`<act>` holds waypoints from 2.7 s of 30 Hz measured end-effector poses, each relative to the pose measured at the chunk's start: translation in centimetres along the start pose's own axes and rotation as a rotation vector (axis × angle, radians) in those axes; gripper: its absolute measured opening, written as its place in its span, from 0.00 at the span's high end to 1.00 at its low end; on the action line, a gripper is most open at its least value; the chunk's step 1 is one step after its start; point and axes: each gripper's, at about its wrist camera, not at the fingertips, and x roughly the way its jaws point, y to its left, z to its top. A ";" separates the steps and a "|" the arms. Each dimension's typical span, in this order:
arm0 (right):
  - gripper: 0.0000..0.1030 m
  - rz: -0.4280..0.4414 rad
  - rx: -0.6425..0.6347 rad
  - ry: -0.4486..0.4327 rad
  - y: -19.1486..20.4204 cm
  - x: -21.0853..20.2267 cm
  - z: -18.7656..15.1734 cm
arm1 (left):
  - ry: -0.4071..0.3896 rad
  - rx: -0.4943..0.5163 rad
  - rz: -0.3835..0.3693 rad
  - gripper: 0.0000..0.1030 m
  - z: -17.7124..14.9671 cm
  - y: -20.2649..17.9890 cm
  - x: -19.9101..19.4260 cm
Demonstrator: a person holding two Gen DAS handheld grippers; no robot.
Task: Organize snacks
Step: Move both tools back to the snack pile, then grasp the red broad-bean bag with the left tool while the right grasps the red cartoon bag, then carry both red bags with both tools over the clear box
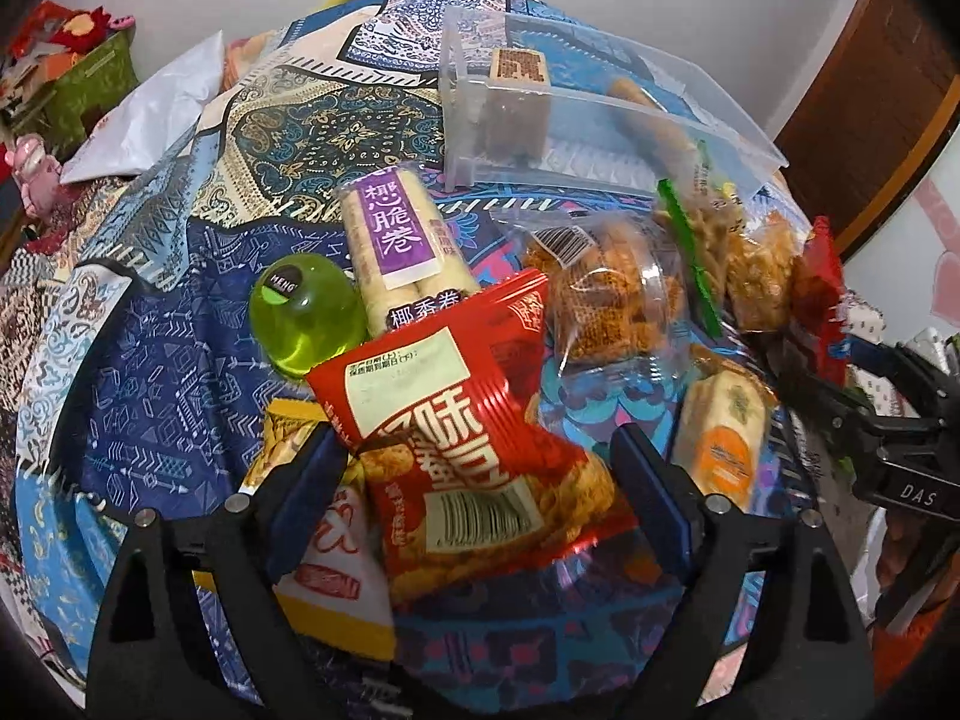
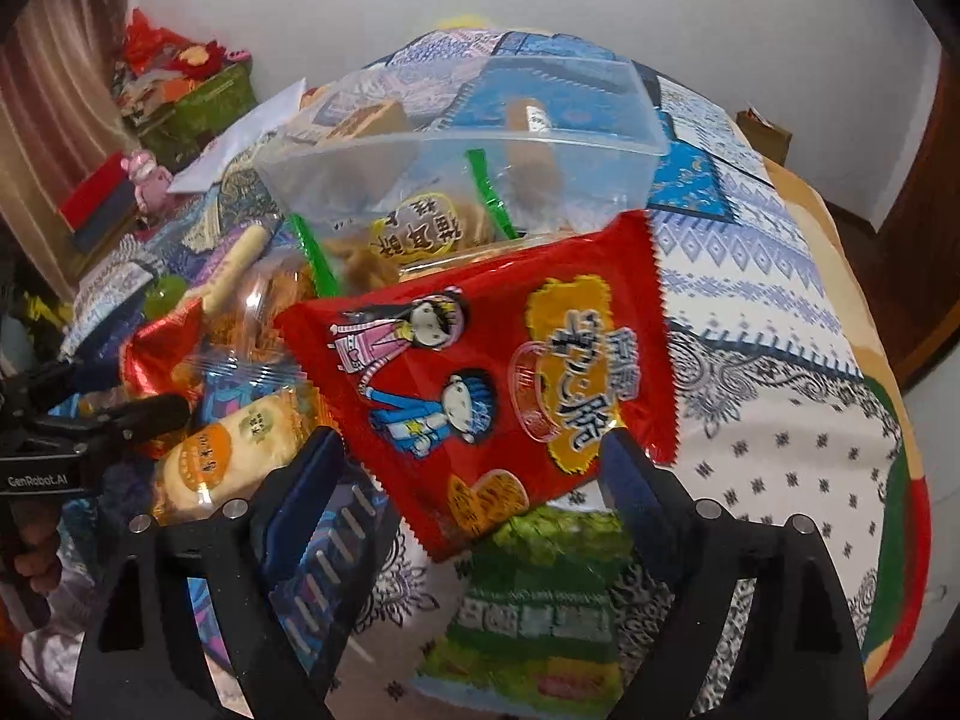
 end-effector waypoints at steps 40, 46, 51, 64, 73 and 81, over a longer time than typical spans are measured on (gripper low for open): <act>0.74 0.044 0.071 -0.294 -2.1 -7.1 4.7 | -0.339 0.071 -0.030 0.48 5.9 -2.5 -8.7; 0.74 0.049 0.057 -0.341 -2.3 -7.4 7.1 | -0.376 0.079 -0.051 0.48 9.5 -3.8 -8.4; 0.73 0.051 0.049 -0.370 -2.9 -7.0 9.3 | -0.394 0.087 -0.057 0.48 12.5 -4.8 -7.4; 0.73 0.070 0.030 -0.329 -4.7 -2.5 14.0 | -0.339 0.096 -0.061 0.48 18.5 -6.6 -1.2; 0.73 0.093 0.026 -0.228 -5.3 1.8 14.5 | -0.242 0.102 -0.042 0.48 19.8 -7.1 4.1; 0.73 0.086 0.031 -0.144 -5.8 4.5 14.5 | -0.170 0.114 -0.034 0.48 19.8 -7.6 6.6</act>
